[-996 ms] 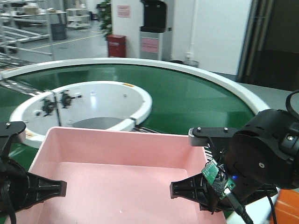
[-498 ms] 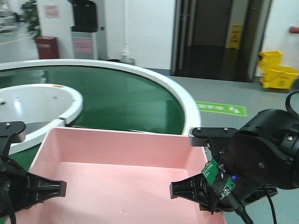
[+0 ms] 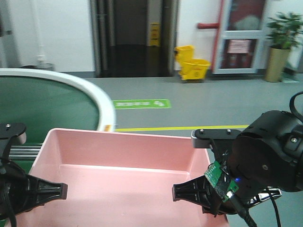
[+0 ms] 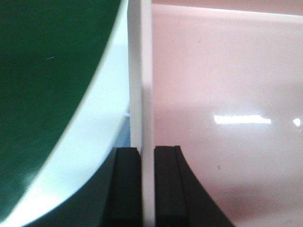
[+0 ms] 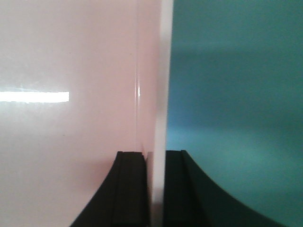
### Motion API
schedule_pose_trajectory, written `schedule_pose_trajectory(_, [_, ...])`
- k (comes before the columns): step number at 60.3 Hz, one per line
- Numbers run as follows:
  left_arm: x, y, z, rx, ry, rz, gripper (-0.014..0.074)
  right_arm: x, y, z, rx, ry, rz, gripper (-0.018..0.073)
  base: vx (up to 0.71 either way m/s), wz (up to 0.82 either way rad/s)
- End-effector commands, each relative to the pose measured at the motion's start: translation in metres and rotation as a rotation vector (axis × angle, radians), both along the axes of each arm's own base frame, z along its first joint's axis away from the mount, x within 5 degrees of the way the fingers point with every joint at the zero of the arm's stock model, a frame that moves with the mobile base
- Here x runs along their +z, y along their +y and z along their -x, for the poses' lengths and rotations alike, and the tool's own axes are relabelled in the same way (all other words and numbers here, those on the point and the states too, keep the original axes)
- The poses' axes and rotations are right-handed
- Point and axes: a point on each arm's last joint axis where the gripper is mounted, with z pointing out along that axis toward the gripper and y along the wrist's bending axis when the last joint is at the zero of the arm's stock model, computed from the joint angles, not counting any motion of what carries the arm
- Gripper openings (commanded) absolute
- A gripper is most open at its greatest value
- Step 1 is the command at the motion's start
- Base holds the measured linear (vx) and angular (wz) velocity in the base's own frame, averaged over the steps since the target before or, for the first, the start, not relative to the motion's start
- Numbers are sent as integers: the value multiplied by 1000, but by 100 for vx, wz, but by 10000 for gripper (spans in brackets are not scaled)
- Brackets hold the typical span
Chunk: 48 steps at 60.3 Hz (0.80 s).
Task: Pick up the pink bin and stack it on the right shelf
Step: 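Hold the bin with both grippers while the base turns and drives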
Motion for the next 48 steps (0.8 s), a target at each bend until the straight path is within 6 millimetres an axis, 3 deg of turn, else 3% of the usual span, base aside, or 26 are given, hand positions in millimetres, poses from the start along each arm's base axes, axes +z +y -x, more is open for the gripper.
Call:
schedule_pose_trajectory(1, [26,0,3,-24,-145,67,109,18,-10,-1,4,-92,50,46,-3,-75])
schedule_pose_trajectory(48, [26,0,3,-24,-144,67,109,18,-10,0,4,-91,49,46,0,-61])
